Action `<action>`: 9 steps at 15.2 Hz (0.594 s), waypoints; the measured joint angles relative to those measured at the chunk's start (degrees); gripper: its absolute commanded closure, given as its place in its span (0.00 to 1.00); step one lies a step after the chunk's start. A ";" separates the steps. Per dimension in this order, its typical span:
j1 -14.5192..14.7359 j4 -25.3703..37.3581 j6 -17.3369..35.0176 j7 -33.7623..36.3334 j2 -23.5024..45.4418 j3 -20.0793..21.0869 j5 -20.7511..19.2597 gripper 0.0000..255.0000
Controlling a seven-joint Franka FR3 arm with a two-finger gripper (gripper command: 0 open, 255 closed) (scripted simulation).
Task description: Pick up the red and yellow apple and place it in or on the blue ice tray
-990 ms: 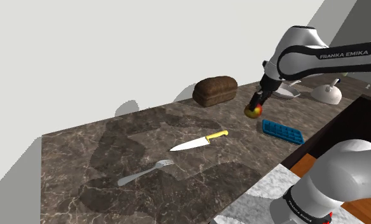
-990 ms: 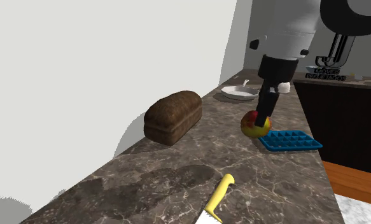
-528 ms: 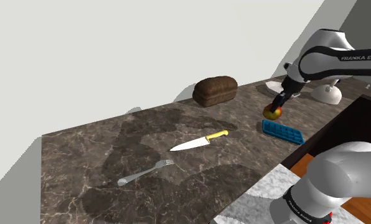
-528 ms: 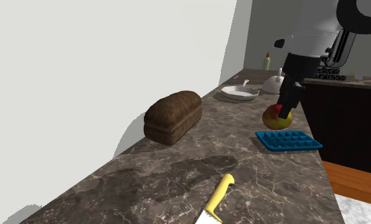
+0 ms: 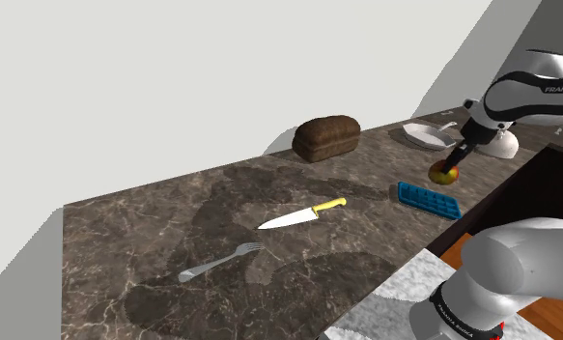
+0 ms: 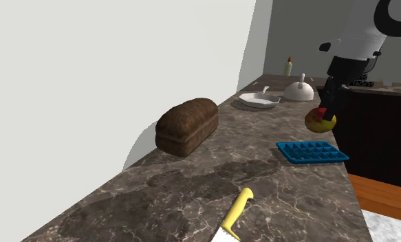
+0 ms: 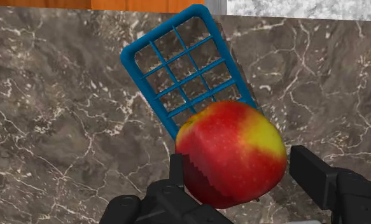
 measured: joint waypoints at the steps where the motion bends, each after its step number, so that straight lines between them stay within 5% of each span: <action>1: -0.55 1.11 -0.52 -1.71 0.29 -1.39 -0.59 1.00; 9: -1.84 -1.35 4.56 -4.44 2.49 -5.85 -3.28 1.00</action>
